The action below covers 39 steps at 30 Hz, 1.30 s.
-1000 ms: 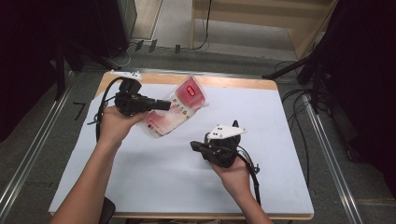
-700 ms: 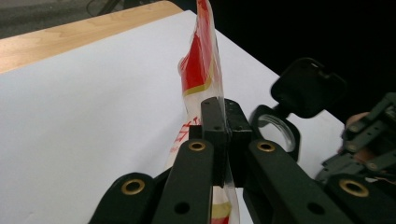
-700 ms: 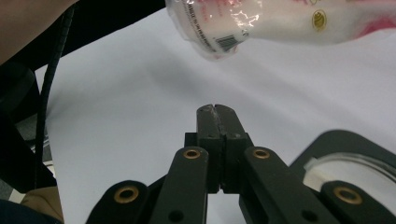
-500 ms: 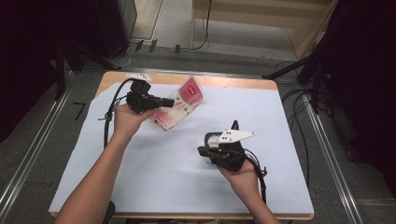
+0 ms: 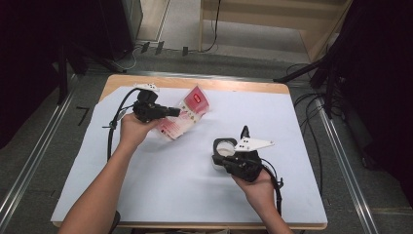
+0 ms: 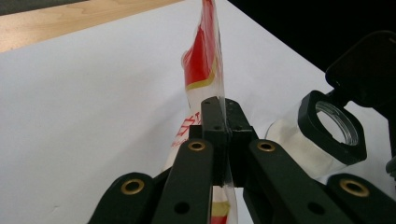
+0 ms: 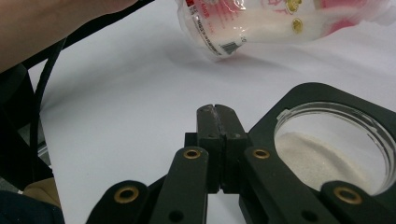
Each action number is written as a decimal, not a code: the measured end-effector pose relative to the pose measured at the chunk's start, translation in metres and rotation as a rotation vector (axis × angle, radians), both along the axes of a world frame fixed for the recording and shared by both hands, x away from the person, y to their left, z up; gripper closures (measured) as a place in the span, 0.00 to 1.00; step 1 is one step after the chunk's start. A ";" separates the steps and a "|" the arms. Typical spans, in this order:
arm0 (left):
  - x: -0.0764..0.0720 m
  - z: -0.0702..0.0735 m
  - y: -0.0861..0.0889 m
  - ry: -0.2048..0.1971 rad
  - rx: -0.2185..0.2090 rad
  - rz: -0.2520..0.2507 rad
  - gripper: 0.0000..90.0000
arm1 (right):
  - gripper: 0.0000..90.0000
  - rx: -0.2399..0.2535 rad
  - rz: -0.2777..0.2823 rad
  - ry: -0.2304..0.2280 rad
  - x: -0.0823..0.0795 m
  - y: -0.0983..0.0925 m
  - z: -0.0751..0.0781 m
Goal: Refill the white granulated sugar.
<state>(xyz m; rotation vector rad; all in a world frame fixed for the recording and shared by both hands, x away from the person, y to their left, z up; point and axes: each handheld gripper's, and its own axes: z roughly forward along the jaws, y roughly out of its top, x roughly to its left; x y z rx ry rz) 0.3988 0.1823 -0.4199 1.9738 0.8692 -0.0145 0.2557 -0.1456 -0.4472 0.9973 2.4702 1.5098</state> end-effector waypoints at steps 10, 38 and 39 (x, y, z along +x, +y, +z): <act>-0.009 0.000 0.015 -0.003 0.001 0.026 1.00 | 1.00 0.009 -0.019 0.005 0.000 -0.009 0.001; -0.057 -0.005 0.061 0.022 0.033 0.041 0.99 | 0.71 -0.001 -0.014 -0.005 -0.003 -0.021 0.008; -0.059 -0.005 0.062 0.027 0.028 0.039 0.99 | 0.70 0.000 -0.011 0.001 -0.003 -0.021 0.008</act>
